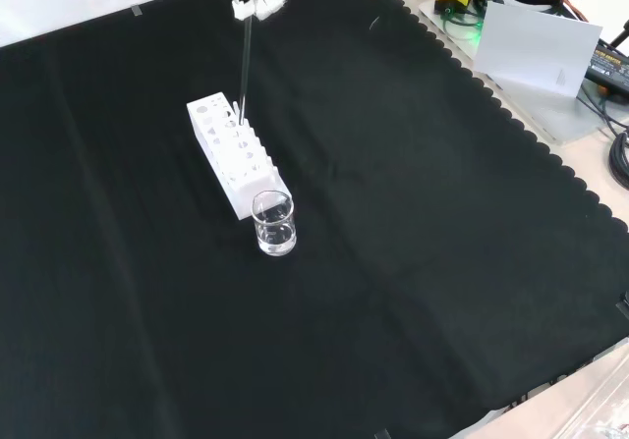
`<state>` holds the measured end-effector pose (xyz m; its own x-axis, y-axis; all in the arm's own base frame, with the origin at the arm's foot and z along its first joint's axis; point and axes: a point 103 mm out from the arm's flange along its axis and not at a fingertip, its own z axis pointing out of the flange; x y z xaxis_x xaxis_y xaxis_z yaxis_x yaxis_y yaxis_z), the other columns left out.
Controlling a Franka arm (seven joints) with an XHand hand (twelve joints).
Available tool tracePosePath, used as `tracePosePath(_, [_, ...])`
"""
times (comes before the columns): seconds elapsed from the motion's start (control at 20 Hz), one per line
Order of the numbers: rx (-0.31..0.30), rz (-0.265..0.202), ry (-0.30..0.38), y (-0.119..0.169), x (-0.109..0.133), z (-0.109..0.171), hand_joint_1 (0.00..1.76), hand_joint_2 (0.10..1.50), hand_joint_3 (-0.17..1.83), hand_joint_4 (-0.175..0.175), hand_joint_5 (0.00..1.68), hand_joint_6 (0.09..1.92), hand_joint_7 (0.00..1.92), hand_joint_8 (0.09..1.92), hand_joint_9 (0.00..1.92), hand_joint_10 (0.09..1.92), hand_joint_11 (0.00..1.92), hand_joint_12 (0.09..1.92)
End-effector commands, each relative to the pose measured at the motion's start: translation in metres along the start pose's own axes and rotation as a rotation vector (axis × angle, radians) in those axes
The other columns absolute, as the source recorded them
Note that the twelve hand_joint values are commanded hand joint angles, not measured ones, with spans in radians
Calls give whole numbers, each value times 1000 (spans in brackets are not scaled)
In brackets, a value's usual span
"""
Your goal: Stir in the beaker to the left of the white test tube rack with the glass rod.
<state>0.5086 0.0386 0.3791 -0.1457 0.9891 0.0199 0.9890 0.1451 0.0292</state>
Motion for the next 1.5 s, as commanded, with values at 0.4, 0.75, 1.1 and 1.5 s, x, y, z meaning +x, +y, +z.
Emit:
tracePosePath(0.4, [4,-54,-9,6,29,3,1305,888,340,-175,1213,347,1101,1174,1599,960,1655,760])
tracePosePath(0.75, [-1,-120,1,17,60,2,1305,890,334,-175,1215,341,1101,1173,1599,959,1655,761])
tracePosePath(1.1, [11,-199,12,35,95,16,1305,893,327,-175,1218,334,1101,1171,1599,959,1655,761])
tracePosePath(1.5, [1,-252,24,46,104,45,1305,896,320,-175,1221,326,1102,1169,1599,959,1655,761])
